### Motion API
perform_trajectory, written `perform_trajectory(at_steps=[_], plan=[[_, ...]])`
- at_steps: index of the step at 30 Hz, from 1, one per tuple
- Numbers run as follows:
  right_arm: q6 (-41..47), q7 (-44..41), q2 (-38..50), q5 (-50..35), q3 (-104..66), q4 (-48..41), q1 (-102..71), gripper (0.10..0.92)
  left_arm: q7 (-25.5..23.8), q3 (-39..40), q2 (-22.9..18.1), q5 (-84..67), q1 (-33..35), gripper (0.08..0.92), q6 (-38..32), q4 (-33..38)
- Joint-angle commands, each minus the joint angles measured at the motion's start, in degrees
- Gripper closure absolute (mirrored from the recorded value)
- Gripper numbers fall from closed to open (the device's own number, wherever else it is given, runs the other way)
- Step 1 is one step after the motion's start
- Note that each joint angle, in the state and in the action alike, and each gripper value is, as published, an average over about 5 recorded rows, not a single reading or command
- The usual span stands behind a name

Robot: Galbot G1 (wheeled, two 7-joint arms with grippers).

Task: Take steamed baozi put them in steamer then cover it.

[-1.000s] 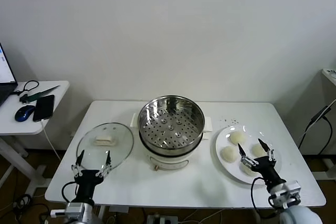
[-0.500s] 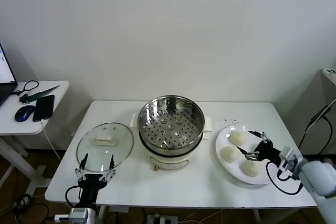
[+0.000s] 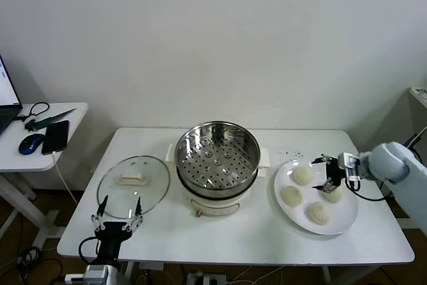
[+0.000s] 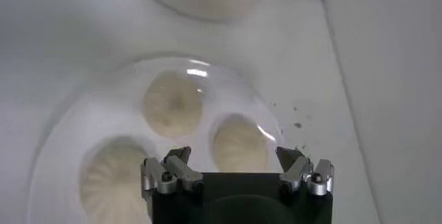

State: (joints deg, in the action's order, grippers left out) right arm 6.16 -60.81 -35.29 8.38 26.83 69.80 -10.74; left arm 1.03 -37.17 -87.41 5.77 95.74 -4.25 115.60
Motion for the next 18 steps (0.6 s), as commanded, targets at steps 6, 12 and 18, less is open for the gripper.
perform_trajectory(at_steps=[6, 12, 18], plan=[[-1.5, -4.8, -9.3, 3.3, 24.0, -16.7, 18.4, 0.203, 0.0, -0.4, -0.1, 0.0, -1.0, 0.177, 0.7, -0.3], [-2.1, -3.7, -13.6, 5.7, 19.4, -20.2, 14.3, 0.203, 0.0, -0.7, 0.1, 0.0, -1.5, 0.177, 1.2, -0.5], [-2.5, -3.1, -17.0, 6.5, 16.3, -22.8, 11.7, 0.203, 0.0, -0.9, 0.2, 0.2, -1.9, 0.177, 1.7, -0.8]])
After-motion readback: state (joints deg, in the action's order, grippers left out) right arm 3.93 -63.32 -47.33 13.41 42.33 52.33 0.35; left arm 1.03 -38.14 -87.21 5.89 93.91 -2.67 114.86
